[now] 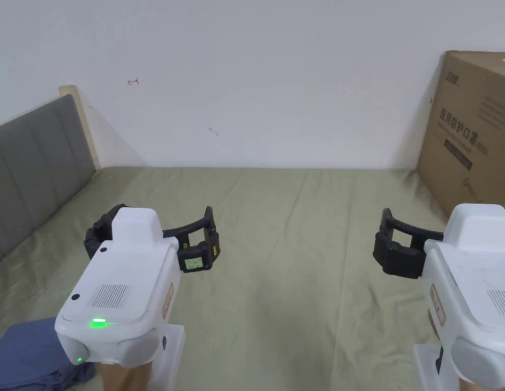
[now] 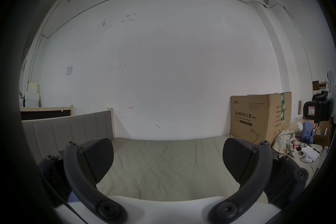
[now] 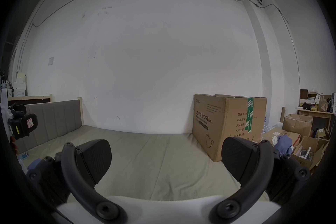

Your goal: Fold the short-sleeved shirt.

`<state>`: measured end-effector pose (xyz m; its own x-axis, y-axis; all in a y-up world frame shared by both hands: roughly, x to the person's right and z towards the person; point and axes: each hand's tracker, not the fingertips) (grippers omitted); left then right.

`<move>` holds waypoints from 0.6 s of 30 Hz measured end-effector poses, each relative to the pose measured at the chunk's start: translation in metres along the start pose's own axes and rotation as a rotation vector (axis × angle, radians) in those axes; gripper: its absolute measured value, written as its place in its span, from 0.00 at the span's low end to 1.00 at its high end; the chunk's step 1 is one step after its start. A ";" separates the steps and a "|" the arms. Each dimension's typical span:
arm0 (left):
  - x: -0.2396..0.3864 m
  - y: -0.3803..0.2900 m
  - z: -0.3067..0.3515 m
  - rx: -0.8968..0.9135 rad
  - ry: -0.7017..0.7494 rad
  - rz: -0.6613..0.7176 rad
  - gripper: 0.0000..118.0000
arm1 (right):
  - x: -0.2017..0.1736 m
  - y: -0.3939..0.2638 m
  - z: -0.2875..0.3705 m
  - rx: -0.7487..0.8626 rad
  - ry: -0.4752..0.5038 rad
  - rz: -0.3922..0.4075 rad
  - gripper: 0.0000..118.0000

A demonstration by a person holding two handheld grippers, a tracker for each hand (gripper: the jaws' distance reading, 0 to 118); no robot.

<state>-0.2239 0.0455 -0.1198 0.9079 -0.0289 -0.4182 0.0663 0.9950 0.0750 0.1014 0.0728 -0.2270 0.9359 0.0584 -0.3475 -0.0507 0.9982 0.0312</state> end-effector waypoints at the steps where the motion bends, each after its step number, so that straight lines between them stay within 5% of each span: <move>1: 0.000 0.000 0.000 -0.001 -0.002 -0.003 1.00 | 0.000 0.000 0.000 -0.001 0.000 -0.001 1.00; 6: 0.000 0.001 0.001 -0.001 -0.006 -0.001 1.00 | -0.001 0.002 -0.002 -0.042 -0.001 -0.017 1.00; 12: 0.000 0.003 0.002 0.004 -0.014 0.011 1.00 | -0.008 0.013 -0.007 -0.201 -0.131 -0.102 1.00; 18: -0.001 0.005 0.003 0.013 -0.015 0.010 1.00 | -0.003 0.032 -0.012 -0.384 -0.113 -0.237 1.00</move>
<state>-0.2236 0.0501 -0.1164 0.9146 -0.0208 -0.4039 0.0627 0.9939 0.0907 0.0924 0.1045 -0.2361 0.9683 -0.1523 -0.1981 0.0638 0.9172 -0.3933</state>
